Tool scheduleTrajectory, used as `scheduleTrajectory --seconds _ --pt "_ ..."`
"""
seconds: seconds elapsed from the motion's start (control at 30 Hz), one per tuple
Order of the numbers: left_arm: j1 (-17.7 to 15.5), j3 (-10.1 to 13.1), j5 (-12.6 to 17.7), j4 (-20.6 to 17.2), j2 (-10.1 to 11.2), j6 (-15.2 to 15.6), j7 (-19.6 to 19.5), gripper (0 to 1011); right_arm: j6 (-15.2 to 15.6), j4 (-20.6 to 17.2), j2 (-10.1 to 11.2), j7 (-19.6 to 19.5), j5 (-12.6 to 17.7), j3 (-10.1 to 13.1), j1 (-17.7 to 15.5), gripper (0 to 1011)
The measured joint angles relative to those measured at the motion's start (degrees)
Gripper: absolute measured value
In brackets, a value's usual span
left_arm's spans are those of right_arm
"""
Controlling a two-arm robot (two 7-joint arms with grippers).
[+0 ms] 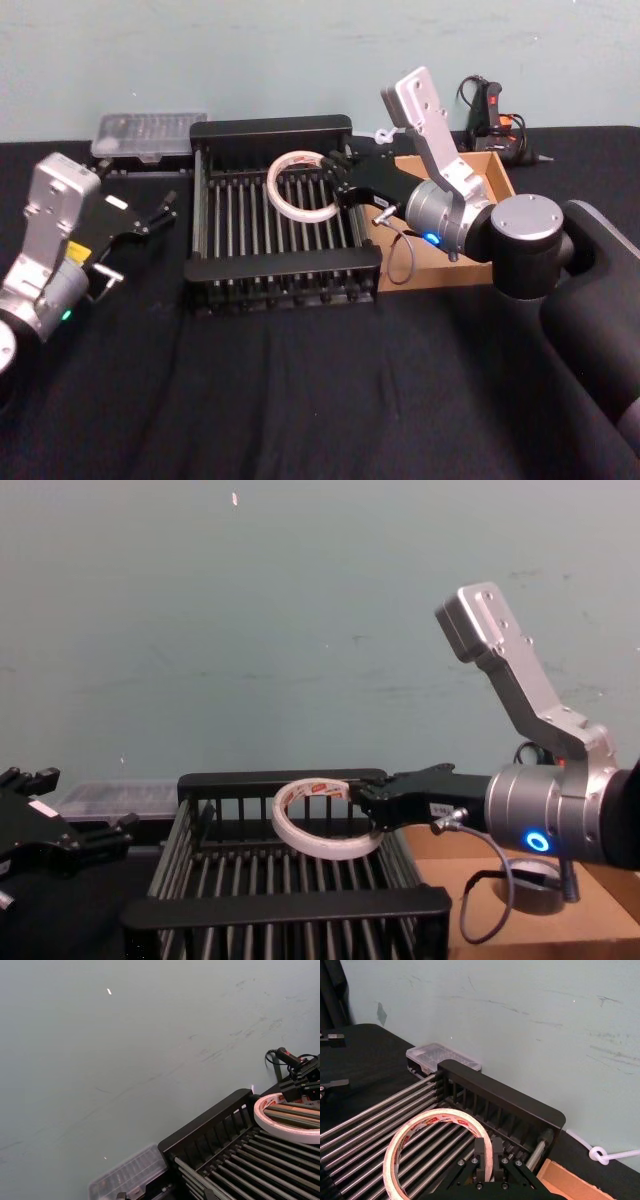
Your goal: Pick up the white tape and place it into the black box , Pick up the silver tape and place it into the brown box.
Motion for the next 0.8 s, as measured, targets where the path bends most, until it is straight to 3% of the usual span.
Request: scheduleTrajectory --seconds 0.13,0.27,0.8 --pt "0.0 0.0 0.0 0.0 0.0 0.0 0.0 1001 0.0 0.0 0.0 0.0 0.0 0.0 0.0 92" --pt "0.0 0.0 0.0 0.0 0.0 0.0 0.0 1001 0.0 -0.1 0.0 0.0 0.0 0.0 0.0 165" --pt "0.0 0.0 0.0 0.0 0.0 0.0 0.0 1001 0.0 -0.2 0.1 0.0 0.1 0.0 -0.1 695"
